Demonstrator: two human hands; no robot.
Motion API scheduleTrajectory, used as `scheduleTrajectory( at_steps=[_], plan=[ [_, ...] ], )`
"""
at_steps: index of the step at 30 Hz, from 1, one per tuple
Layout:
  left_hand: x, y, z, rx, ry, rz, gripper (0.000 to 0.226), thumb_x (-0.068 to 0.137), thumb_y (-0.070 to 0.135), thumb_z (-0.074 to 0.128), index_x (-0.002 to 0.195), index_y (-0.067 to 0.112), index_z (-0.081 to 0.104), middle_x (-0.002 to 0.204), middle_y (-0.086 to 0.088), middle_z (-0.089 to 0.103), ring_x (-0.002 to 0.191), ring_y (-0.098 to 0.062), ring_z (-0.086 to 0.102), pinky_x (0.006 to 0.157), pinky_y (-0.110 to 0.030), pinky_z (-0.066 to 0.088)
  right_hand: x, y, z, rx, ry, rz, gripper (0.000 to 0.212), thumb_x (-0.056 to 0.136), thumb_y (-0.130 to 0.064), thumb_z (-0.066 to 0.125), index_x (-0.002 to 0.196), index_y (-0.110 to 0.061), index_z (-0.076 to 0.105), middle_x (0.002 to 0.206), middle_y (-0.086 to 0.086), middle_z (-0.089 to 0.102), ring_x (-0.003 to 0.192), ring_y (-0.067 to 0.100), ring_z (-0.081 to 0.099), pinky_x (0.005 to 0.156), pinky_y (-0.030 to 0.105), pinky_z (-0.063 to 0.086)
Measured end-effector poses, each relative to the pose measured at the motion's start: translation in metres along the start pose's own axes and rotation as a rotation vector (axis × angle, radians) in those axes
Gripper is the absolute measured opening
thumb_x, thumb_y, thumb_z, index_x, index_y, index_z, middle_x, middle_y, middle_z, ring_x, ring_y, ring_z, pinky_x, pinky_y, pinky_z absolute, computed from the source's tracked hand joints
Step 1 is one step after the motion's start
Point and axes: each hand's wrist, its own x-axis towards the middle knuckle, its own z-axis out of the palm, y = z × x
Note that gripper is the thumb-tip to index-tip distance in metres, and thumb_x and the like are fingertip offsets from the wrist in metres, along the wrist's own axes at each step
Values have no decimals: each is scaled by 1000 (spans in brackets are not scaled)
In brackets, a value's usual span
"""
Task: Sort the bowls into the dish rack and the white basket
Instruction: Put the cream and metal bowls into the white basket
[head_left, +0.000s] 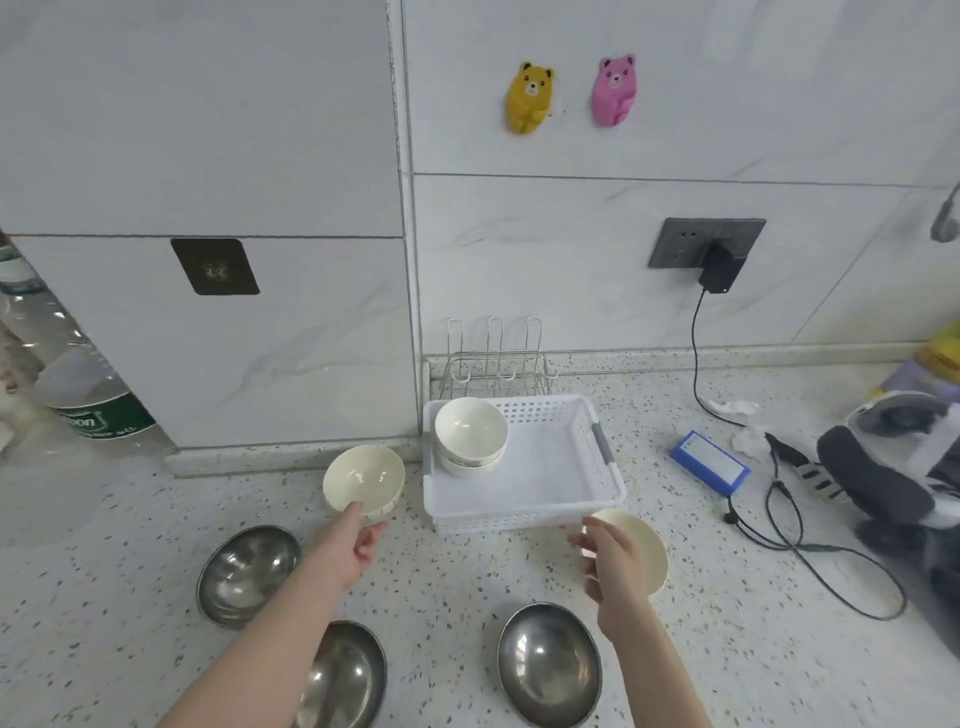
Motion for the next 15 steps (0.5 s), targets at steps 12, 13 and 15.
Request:
scheduleTrajectory(
  at_steps=[12, 13, 15],
  plan=[
    [-13, 1, 6, -8, -3, 87, 43, 95, 2, 37, 138, 0, 39, 125, -30, 61, 25, -1, 43, 28, -13, 20, -13, 46, -43, -107, 354, 98, 34, 94, -27, 50, 91, 2, 68, 74, 12, 72, 55, 16, 43, 49, 28, 35],
    [-16, -1, 3, -5, -7, 86, 43, 95, 3, 37, 138, 0, 39, 123, -30, 61, 25, -1, 42, 28, -13, 20, -12, 47, -45, -101, 344, 145, 38, 96, -30, 48, 93, 4, 66, 75, 13, 72, 52, 15, 41, 45, 26, 34],
    [-22, -4, -2, 8, -5, 80, 41, 94, 5, 40, 134, 2, 43, 116, -28, 65, 31, -2, 37, 28, -13, 21, -8, 49, -47, -92, 329, 204, 41, 97, -35, 47, 100, 5, 58, 76, 14, 73, 47, 13, 37, 38, 22, 31]
  ],
)
